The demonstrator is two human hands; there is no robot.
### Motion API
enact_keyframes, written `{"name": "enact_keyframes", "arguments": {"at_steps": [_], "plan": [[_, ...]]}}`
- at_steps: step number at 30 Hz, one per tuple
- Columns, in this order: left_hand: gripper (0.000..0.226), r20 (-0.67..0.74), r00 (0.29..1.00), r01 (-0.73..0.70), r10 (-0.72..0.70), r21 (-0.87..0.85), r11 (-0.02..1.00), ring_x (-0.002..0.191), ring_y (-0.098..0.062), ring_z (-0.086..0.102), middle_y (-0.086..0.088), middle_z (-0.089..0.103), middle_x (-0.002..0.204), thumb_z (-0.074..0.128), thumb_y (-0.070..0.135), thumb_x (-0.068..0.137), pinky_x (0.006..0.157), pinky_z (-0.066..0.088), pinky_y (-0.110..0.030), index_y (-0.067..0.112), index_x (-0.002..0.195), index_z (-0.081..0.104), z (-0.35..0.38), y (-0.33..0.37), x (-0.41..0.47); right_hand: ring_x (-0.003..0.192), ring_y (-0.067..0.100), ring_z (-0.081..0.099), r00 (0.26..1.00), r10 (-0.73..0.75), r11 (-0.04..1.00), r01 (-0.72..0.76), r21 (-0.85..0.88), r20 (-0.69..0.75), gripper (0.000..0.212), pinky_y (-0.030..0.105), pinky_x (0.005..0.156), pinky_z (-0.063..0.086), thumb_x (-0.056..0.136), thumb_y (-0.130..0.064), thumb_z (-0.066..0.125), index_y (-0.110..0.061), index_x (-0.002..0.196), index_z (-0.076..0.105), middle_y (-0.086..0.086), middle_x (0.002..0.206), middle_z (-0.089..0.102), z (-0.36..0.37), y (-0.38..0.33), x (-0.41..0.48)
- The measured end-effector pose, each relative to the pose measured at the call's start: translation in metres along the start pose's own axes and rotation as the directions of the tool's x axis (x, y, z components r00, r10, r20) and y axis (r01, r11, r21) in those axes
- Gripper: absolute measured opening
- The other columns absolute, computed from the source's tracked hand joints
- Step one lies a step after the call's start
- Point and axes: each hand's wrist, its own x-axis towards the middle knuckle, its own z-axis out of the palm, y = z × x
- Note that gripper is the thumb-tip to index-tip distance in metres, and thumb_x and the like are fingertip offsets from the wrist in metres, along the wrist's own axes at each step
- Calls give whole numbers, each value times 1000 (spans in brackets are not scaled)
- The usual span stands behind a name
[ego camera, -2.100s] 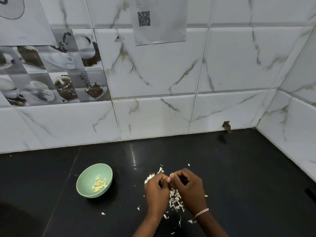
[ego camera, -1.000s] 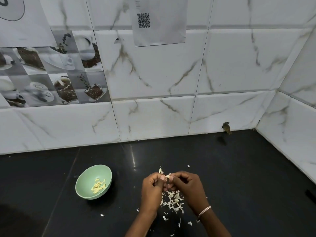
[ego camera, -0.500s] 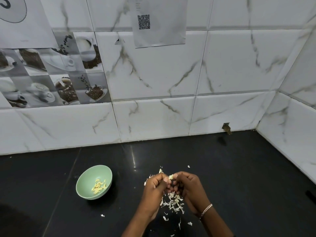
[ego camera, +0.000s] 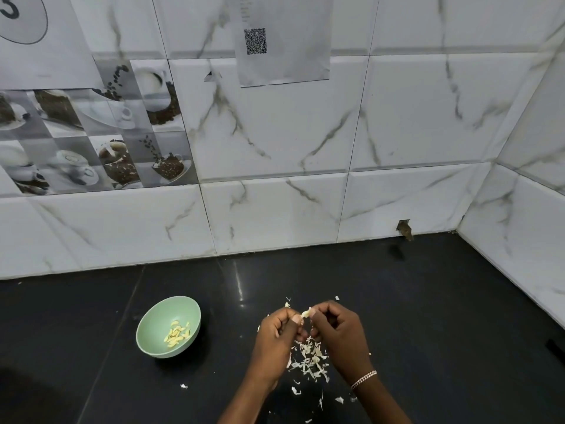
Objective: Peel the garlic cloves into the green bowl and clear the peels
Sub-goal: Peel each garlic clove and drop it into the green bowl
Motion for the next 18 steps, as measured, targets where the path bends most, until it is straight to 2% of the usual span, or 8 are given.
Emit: {"name": "enact_keyframes", "arguments": {"at_steps": [4, 6, 10, 13, 15, 18], "plan": [[26, -31, 999, 9, -9, 1, 1000, 66, -14, 62, -2, 65, 65, 54, 4, 100, 66, 49, -27, 7, 77, 65, 2, 4, 1, 57, 16, 67, 995, -78, 986, 67, -156, -69, 17, 28, 54, 53, 91, -7, 68, -15, 75, 69, 1, 66, 69, 2, 6, 0], [26, -46, 999, 12, -13, -19, 1000, 64, -14, 62, -3, 64, 63, 55, 4, 98, 64, 49, -26, 7, 75, 66, 4, 5, 1, 57, 16, 67, 993, -78, 984, 63, -164, -84, 18, 28, 54, 53, 90, -7, 68, -15, 74, 69, 0, 66, 69, 4, 7, 2], [20, -56, 998, -6, 2, -73, 997, 62, -17, 60, -8, 64, 63, 55, 13, 86, 60, 49, -26, 8, 69, 65, 6, 10, 3, 52, 16, 61, 998, 70, 997, -70, 35, -3, 19, 24, 51, 47, 93, -3, 63, -2, 75, 69, 7, 60, 67, 4, 5, 7], [28, -37, 999, 4, -8, -97, 995, 63, -19, 58, -10, 64, 65, 53, 2, 91, 60, 48, -26, 10, 68, 66, 5, 10, 3, 55, 20, 54, 971, 207, 941, -231, 246, 118, 22, 26, 50, 42, 94, -2, 60, 11, 77, 64, 17, 65, 63, 3, 7, 11], [33, -23, 1000, 15, -18, -108, 994, 63, -19, 58, -11, 63, 65, 51, -4, 94, 60, 47, -26, 10, 69, 66, 2, 8, 4, 57, 21, 52, 957, 225, 913, -273, 304, 185, 24, 26, 51, 40, 95, -5, 60, 14, 81, 61, 20, 68, 62, 2, 9, 10], [24, -4, 999, 32, -33, -134, 990, 64, -20, 57, -14, 63, 66, 54, 7, 91, 61, 47, -26, 9, 70, 65, 2, 9, 4, 59, 20, 54, 957, 197, 912, -258, 318, 212, 25, 27, 53, 41, 96, -7, 61, 15, 85, 62, 18, 70, 65, 2, 8, 9]]}}
